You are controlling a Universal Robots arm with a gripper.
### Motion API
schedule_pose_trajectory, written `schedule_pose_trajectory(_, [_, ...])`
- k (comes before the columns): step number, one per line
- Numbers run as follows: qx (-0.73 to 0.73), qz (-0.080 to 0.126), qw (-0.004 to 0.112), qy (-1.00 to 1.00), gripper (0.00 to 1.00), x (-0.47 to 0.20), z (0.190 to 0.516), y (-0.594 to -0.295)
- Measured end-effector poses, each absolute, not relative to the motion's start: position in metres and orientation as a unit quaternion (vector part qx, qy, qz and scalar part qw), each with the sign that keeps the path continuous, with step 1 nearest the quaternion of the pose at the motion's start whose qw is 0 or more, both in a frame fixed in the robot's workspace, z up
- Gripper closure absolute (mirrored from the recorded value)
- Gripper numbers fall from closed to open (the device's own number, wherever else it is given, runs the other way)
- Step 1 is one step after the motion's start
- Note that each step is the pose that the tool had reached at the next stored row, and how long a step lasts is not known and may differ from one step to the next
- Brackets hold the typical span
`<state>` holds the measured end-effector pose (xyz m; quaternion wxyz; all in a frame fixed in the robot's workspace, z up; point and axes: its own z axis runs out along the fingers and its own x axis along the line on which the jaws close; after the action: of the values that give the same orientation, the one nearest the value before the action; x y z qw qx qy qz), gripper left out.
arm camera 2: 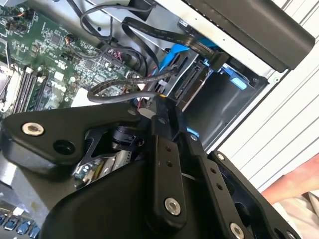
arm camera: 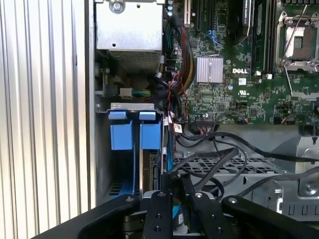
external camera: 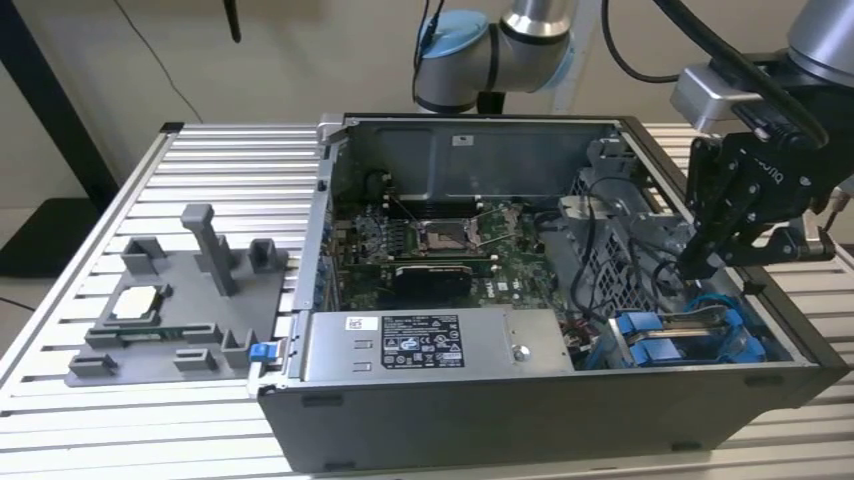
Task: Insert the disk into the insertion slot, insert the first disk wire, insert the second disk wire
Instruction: 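Insert the first disk wire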
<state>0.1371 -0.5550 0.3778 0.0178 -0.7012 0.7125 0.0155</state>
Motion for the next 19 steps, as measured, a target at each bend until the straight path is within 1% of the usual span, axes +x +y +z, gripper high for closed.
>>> schedule_pose_trajectory(6, [-0.701, 0.017, 0.016, 0.713, 1.0, 0.146, 0.376, -0.56])
schedule_pose_trajectory(13, [-0.701, 0.022, 0.012, 0.713, 1.0, 0.149, 0.372, -0.574])
schedule_pose_trajectory(16, [-0.701, 0.027, 0.007, 0.713, 1.0, 0.149, 0.37, -0.578])
schedule_pose_trajectory(19, [-0.701, 0.034, -0.001, 0.713, 1.0, 0.149, 0.369, -0.58])
